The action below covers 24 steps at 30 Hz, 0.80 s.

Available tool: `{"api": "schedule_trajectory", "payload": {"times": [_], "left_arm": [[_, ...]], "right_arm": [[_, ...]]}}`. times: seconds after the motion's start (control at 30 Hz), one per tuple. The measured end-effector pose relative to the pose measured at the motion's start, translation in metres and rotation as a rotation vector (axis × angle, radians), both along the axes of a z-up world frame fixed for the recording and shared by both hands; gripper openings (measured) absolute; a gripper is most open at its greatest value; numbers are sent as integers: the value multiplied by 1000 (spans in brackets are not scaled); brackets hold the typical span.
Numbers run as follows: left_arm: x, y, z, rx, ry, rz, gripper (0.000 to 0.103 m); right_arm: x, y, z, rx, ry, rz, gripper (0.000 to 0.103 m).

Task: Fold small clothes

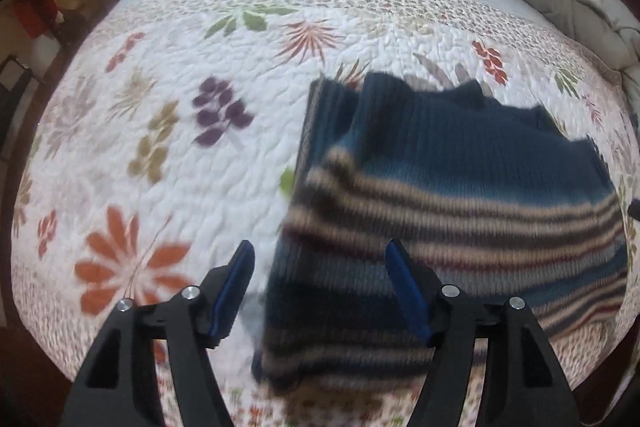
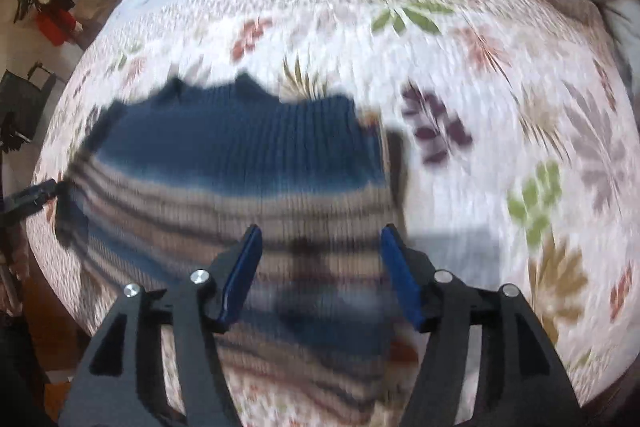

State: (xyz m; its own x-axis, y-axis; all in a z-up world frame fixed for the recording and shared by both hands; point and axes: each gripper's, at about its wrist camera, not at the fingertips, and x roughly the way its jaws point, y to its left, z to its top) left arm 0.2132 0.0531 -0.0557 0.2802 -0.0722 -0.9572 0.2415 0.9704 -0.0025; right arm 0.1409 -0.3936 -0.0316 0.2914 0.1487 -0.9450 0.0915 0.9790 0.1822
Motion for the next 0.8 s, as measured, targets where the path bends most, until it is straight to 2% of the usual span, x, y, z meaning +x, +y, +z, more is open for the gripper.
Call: {"api": "schedule_trajectory", "payload": {"times": [0.2, 0.23, 0.27, 0.3, 0.37, 0.43, 0.47, 0.53, 0.57, 0.6, 0.67, 0.8], "left_arm": [[60, -16, -24, 13, 30, -10, 69], [68, -19, -30, 14, 45, -16, 69], [70, -20, -32, 5, 52, -20, 69], [73, -22, -34, -19, 62, -26, 69], [74, -24, -33, -96, 77, -49, 69], [76, -28, -32, -124, 80, -59, 64], [78, -30, -36, -123, 91, -52, 55], [82, -32, -40, -124, 108, -30, 44], [84, -31, -42, -132, 109, -11, 23], [84, -31, -41, -149, 110, 2, 16], [83, -31, -35, -178, 82, 22, 12], [81, -43, -25, -117, -19, 14, 11]], "right_arm": [[66, -7, -38, 2, 39, 12, 63], [73, -7, -45, 3, 57, 21, 60], [80, -6, -54, 15, 82, 29, 46], [81, -5, -58, 30, 94, 37, 40], [84, -1, -62, 33, 98, 64, 10], [82, 1, -60, 10, 86, 83, 10], [81, 0, -56, 17, 74, 84, 9], [81, -4, -49, 28, 52, 74, 9], [81, -8, -43, 24, 33, 59, 8], [81, -13, -35, 26, 9, 46, 8], [80, -28, -18, 79, -52, 9, 8], [82, -46, -11, 102, -97, -40, 8]]}}
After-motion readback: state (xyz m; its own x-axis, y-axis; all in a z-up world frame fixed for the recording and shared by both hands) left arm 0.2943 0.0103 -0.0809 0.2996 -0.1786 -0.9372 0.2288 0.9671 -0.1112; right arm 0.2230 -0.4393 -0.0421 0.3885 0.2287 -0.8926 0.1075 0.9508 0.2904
